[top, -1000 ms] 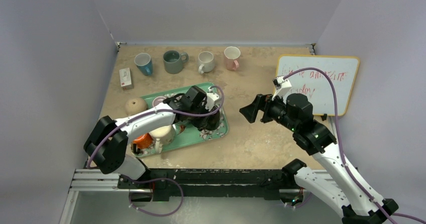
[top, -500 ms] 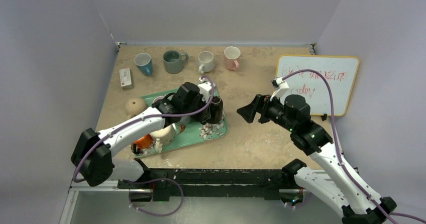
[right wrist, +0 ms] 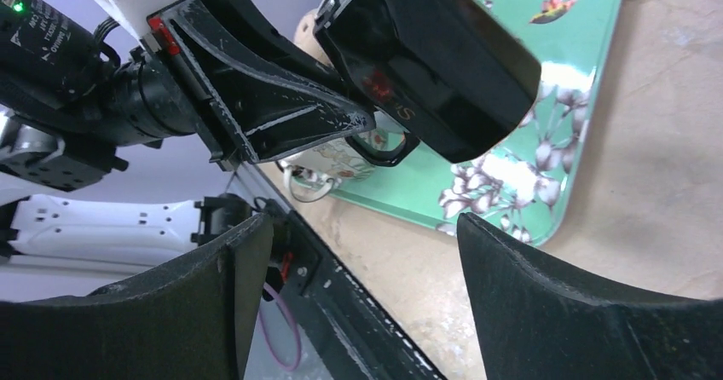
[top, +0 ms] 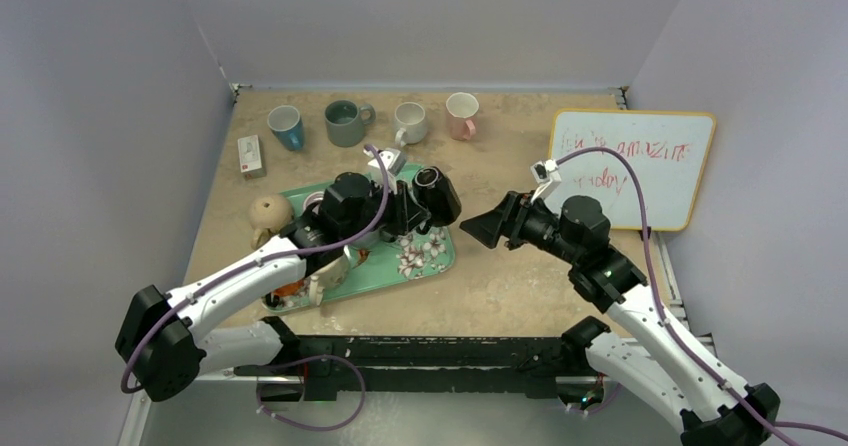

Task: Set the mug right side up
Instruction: Turn over the cup on the tray.

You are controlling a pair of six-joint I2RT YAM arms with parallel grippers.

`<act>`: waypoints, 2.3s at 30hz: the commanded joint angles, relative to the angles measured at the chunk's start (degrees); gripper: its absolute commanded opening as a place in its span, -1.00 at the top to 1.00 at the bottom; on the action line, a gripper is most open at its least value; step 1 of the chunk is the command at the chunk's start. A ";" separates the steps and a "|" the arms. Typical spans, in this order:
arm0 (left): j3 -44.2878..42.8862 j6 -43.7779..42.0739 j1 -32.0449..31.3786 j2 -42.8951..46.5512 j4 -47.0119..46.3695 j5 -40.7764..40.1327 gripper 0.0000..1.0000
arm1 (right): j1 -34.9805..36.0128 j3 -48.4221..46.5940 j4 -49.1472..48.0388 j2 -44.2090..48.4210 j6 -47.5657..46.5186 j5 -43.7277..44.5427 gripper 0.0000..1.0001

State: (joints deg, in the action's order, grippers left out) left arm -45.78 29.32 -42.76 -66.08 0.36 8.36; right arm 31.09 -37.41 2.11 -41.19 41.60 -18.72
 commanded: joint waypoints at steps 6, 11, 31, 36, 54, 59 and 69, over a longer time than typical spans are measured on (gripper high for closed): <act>3.57 10.95 0.06 4.16 -26.81 1.74 1.00 | -0.07 7.02 -19.42 -0.14 14.21 -3.97 -0.43; 6.73 14.96 0.13 3.49 -38.58 1.49 1.00 | -0.07 8.93 -26.79 -1.37 20.50 -3.56 -0.40; 9.57 21.64 -0.21 -0.27 -65.30 4.64 1.00 | -0.07 8.30 -47.54 -9.24 29.24 -3.09 -0.32; 9.80 23.98 -0.47 -2.22 -70.46 5.61 1.00 | -0.07 7.71 -51.23 -10.35 30.02 -2.65 -0.20; 9.90 27.90 -5.03 -5.79 -80.94 5.11 1.00 | 0.02 5.26 -62.08 -12.93 33.54 -1.69 0.13; 10.35 28.07 -5.45 -6.86 -82.21 5.20 1.00 | 0.02 5.06 -64.44 -12.34 34.24 -1.73 0.33; 12.95 29.36 -5.59 -10.32 -86.01 4.58 1.00 | 0.29 4.83 -68.59 -13.04 33.10 -3.27 1.00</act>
State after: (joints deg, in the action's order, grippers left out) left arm -34.63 58.13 -47.72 -75.33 -79.35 12.10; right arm 31.11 -29.34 -57.54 -54.63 75.61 -22.35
